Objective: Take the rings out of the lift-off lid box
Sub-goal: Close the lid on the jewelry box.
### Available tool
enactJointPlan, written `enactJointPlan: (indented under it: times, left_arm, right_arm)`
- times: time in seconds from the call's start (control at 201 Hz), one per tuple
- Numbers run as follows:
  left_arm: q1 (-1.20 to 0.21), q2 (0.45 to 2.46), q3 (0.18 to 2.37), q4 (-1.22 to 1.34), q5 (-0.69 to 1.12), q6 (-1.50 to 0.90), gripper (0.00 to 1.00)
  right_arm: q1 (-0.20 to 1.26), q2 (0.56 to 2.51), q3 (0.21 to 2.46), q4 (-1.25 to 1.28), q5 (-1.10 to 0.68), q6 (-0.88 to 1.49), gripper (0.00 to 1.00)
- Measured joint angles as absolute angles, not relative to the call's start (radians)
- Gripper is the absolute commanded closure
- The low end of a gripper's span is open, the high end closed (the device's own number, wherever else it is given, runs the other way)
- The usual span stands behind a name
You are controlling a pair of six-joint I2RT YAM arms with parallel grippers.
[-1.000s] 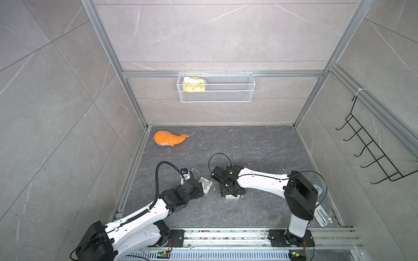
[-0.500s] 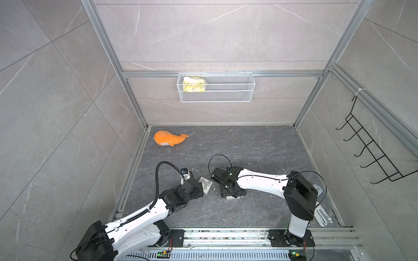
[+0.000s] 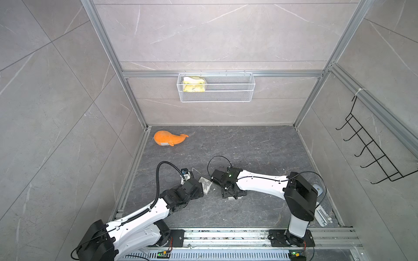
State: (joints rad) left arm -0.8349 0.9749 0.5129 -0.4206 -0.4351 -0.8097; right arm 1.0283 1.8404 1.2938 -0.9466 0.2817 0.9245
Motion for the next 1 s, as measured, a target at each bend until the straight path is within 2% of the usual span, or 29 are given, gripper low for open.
enactJointPlan:
  times: [0.274, 0.528, 0.996]
  left_arm:
    - [-0.835, 0.987, 0.513, -0.427, -0.435, -0.804, 0.00]
    - [-0.835, 0.997, 0.514, -0.427, -0.435, -0.803, 0.00]
    - [-0.830, 1.001, 0.514, -0.429, -0.435, -0.803, 0.00]
  right_arm:
    - [1.028, 1.815, 1.281, -0.947, 0.282, 0.925, 0.16]
    - [1.028, 1.809, 1.269, -0.946, 0.282, 0.925, 0.22]
    - [1.029, 1.750, 1.192, -0.923, 0.285, 0.944, 0.26]
